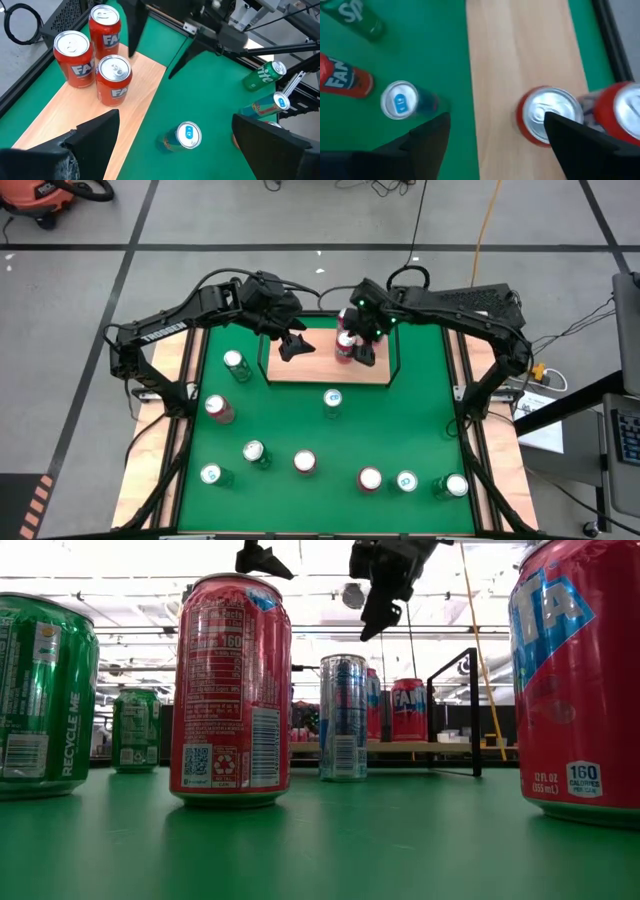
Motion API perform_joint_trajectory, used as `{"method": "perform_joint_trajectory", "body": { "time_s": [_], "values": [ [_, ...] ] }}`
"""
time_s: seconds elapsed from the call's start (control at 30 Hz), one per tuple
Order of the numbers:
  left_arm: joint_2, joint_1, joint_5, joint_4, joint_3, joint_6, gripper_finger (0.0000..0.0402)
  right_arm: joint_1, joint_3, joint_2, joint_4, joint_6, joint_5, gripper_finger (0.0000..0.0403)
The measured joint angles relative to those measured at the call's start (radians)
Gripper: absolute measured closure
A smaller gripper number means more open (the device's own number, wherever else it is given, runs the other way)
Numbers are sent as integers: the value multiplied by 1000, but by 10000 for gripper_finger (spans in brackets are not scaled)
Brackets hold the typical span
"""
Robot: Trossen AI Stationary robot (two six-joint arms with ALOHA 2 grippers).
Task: Place canned beverage on shelf
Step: Put the red soda can aligned with the other red soda can on the shelf
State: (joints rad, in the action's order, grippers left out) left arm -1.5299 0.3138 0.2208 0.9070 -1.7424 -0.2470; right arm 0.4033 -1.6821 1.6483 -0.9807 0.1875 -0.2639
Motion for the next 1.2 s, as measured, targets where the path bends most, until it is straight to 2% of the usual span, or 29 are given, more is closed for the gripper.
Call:
{"method": "perform_joint_trajectory", "body": {
  "time_s": [0.37, 0.57, 0.83, 1.03, 1.2],
  "values": [
    [0, 0, -10, 0, 0, 1, 18, -39, 0, 88, -27, -12, 2, 243],
    [0, 0, -20, 0, 0, 1, 18, -35, 0, 146, -49, -7, 2, 297],
    [0, 0, -21, 5, 1, 0, 18, -32, 0, 183, -41, -9, 60, 336],
    [0, 0, -20, 5, 1, 1, 18, -29, 0, 182, -36, -19, 133, 349],
    [0, 0, -21, 3, 1, 20, 18, -24, 0, 182, -26, -12, 134, 351]
  ]
}}
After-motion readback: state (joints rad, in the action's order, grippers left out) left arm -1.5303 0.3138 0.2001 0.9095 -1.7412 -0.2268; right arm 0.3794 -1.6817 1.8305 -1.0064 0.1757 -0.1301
